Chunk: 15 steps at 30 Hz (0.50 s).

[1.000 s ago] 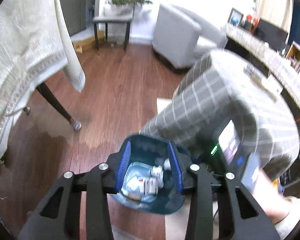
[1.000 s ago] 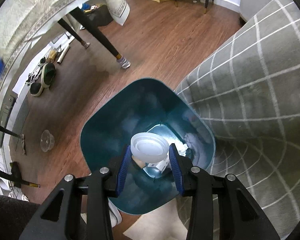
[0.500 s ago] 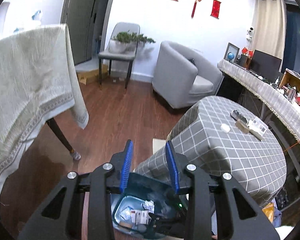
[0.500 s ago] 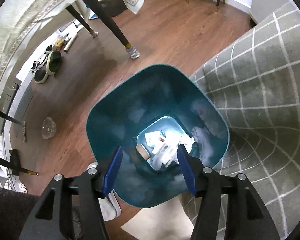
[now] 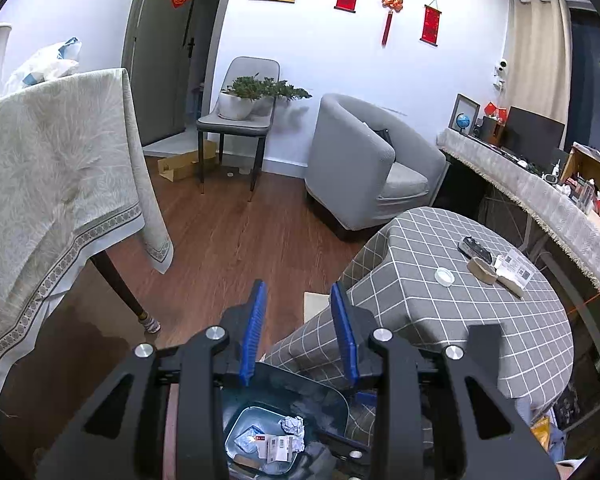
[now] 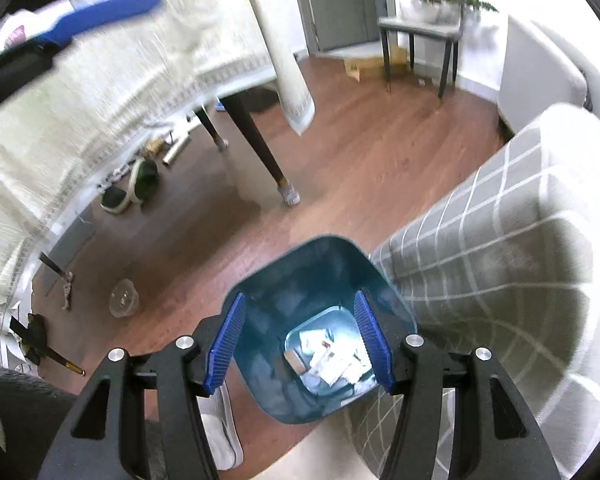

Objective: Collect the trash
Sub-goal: 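Move both open tools from the bin back over the table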

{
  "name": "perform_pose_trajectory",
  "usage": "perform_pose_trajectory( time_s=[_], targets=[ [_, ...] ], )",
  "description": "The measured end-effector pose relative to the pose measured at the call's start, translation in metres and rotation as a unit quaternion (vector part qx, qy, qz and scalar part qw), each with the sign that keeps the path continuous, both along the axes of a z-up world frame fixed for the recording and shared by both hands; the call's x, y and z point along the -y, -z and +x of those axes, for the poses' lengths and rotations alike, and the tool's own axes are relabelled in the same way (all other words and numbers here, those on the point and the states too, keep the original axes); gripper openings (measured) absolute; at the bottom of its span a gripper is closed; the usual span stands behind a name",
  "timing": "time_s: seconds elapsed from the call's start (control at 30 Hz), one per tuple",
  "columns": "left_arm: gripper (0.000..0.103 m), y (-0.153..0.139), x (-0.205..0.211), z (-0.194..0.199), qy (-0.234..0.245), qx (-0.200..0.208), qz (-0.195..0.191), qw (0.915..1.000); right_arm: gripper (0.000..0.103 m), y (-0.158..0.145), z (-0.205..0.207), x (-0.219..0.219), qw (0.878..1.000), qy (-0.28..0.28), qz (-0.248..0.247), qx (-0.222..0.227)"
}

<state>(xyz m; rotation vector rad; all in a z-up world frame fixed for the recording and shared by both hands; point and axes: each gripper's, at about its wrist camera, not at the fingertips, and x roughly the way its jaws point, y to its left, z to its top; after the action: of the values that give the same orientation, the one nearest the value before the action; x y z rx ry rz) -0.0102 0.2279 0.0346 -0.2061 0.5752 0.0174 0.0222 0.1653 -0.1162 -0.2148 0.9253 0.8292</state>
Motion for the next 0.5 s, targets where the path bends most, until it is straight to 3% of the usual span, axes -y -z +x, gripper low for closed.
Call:
perform_pose_trajectory(
  time_s=[0.5],
  targets=[
    [0.038, -0.008, 0.054, 0.034, 0.027, 0.010, 0.002, 0.9996, 0.061, -0.064, 0.016, 0.083, 0.993, 0.055, 0.043, 0.091]
  ],
)
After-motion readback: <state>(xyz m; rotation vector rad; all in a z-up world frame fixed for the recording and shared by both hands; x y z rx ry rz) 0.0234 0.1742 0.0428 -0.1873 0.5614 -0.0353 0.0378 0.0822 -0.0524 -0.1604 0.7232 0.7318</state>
